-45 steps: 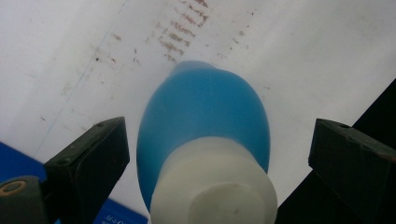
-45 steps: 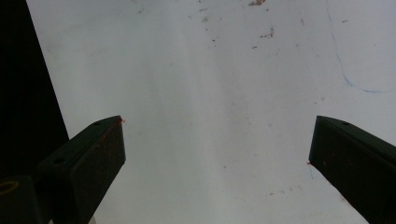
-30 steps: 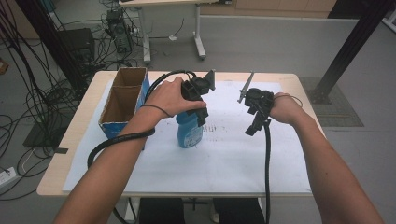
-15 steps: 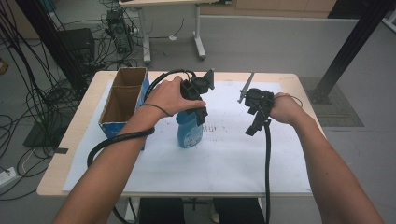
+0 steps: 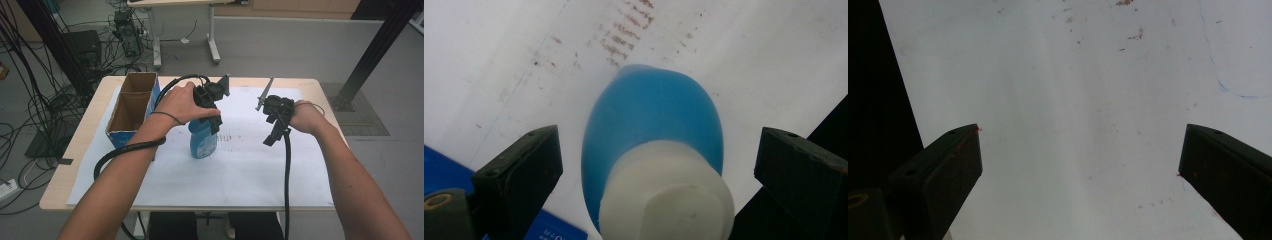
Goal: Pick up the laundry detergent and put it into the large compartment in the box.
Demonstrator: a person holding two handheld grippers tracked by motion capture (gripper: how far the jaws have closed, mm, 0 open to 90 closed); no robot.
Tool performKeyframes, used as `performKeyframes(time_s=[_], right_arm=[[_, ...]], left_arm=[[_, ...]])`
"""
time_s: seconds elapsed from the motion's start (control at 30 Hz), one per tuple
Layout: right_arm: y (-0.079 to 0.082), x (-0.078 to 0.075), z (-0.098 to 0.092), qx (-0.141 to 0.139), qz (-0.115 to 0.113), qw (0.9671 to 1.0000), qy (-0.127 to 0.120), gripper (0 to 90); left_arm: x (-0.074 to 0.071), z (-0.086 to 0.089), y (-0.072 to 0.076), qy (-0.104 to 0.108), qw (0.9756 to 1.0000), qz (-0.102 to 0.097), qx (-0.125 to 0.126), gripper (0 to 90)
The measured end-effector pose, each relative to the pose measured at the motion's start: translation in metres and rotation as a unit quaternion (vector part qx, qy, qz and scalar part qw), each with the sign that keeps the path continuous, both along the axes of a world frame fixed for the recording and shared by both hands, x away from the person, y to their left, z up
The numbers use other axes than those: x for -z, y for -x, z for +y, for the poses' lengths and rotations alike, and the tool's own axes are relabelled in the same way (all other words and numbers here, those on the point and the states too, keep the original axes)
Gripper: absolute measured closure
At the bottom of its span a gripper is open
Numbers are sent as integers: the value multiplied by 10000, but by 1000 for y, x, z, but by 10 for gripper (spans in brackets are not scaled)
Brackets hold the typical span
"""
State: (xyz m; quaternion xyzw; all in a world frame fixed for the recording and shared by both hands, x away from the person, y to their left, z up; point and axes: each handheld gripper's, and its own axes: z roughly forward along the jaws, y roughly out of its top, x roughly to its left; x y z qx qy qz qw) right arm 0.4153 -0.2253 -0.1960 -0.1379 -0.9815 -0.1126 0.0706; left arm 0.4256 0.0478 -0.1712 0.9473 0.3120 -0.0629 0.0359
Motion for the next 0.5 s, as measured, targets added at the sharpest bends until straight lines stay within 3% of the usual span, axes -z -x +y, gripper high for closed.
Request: performKeyframes(time_s=[0.5], right_arm=[[0,2,1,-19,4,10000,5,39]], left_arm=[[5,-1,2,-42,10000,-84,-15,71]])
